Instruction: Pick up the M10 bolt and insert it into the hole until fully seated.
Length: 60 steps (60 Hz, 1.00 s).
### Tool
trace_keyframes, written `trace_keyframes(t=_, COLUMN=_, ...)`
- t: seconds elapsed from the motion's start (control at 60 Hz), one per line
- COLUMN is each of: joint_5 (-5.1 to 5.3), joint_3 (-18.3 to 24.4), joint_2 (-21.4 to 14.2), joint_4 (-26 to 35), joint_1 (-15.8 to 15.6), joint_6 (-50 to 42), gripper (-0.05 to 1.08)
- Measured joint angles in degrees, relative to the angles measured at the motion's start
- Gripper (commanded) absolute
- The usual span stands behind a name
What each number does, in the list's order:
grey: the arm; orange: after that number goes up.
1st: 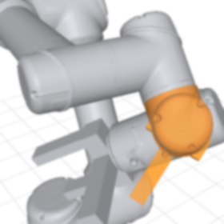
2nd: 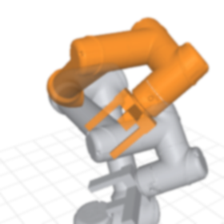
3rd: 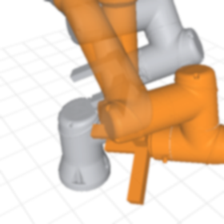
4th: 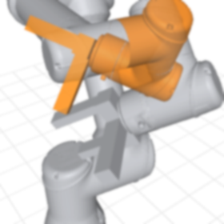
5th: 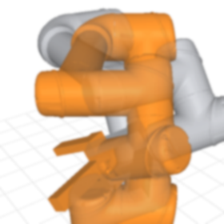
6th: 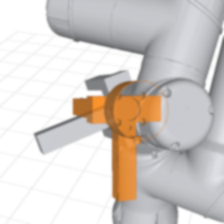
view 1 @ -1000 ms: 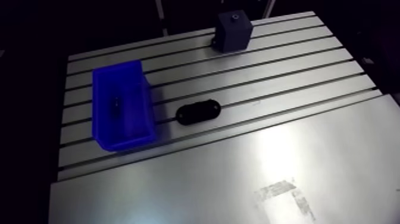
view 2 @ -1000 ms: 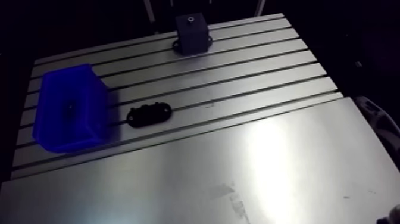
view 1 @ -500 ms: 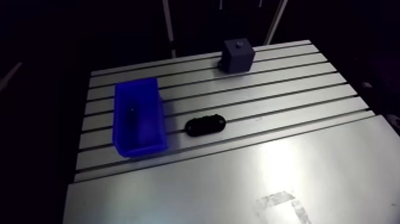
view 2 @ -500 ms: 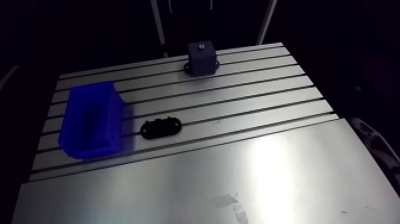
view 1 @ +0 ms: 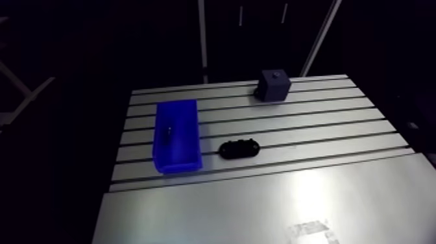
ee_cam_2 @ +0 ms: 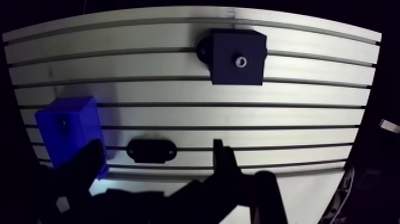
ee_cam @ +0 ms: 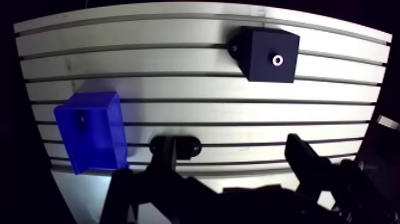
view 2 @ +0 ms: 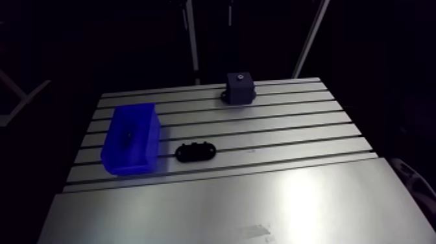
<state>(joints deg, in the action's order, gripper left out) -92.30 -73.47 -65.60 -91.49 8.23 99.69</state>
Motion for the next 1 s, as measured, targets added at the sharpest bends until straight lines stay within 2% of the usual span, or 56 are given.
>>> trace_keyframes(t=0.5, joint_5=-0.89, joint_3=-2.06, joint_2=-7.04, joint_4=4.44, joint_1=-5.10, joint_6=-0.57, gripper=0.01)
trace_keyframes(t=1.0, joint_5=-0.55, joint_3=-7.81, joint_2=-17.49, joint_4=9.02, joint_1=-4.81, joint_6=0.40, gripper=0.01)
